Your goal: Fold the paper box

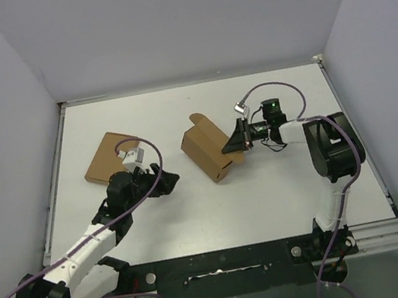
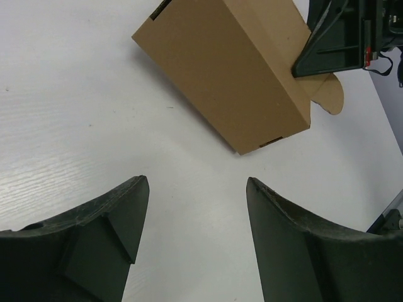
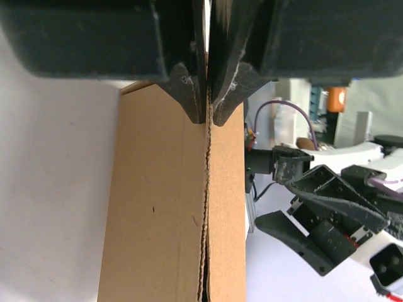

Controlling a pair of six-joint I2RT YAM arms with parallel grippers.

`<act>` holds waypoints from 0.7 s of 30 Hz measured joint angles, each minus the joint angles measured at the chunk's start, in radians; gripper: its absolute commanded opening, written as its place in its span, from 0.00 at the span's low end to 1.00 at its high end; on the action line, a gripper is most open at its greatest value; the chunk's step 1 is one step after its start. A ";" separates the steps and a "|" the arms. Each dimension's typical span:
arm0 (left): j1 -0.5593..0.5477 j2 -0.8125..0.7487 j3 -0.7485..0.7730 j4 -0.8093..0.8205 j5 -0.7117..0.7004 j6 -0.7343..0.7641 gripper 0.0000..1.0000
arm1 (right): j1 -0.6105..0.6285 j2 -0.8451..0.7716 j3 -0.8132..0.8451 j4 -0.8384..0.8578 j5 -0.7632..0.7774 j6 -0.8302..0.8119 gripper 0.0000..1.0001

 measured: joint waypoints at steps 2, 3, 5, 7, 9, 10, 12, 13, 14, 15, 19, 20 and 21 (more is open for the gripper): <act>0.000 0.005 0.004 0.000 0.005 -0.013 0.62 | -0.014 0.022 -0.005 0.016 -0.002 0.055 0.00; 0.000 0.016 0.010 0.001 0.007 -0.017 0.62 | -0.022 0.025 -0.005 0.017 -0.002 0.071 0.00; -0.003 0.050 0.027 0.007 0.011 -0.028 0.62 | -0.043 0.026 -0.005 0.014 -0.003 0.084 0.00; -0.013 0.105 0.055 0.016 0.011 -0.040 0.62 | -0.058 0.030 -0.001 -0.011 -0.001 0.064 0.02; -0.035 0.169 0.093 0.020 0.008 -0.047 0.62 | -0.071 0.042 0.008 -0.052 0.003 0.033 0.04; -0.048 0.206 0.117 0.019 0.005 -0.048 0.63 | -0.076 0.051 0.010 -0.071 0.003 0.019 0.06; -0.075 0.272 0.172 0.006 -0.008 -0.051 0.63 | -0.080 0.068 0.013 -0.106 0.007 -0.009 0.09; -0.091 0.311 0.213 -0.007 -0.018 -0.054 0.63 | -0.084 0.074 0.013 -0.119 0.009 -0.019 0.09; -0.104 0.345 0.251 -0.014 -0.026 -0.054 0.63 | -0.087 0.082 0.013 -0.136 0.013 -0.034 0.09; -0.116 0.378 0.288 -0.016 -0.034 -0.055 0.63 | -0.090 0.089 0.013 -0.154 0.018 -0.049 0.09; -0.153 0.459 0.389 -0.023 -0.066 -0.054 0.61 | -0.100 0.092 0.017 -0.225 0.038 -0.113 0.18; -0.161 0.478 0.412 -0.026 -0.074 -0.053 0.59 | -0.103 0.092 0.021 -0.247 0.048 -0.135 0.22; -0.169 0.495 0.432 -0.030 -0.080 -0.053 0.58 | -0.104 0.092 0.025 -0.269 0.058 -0.159 0.26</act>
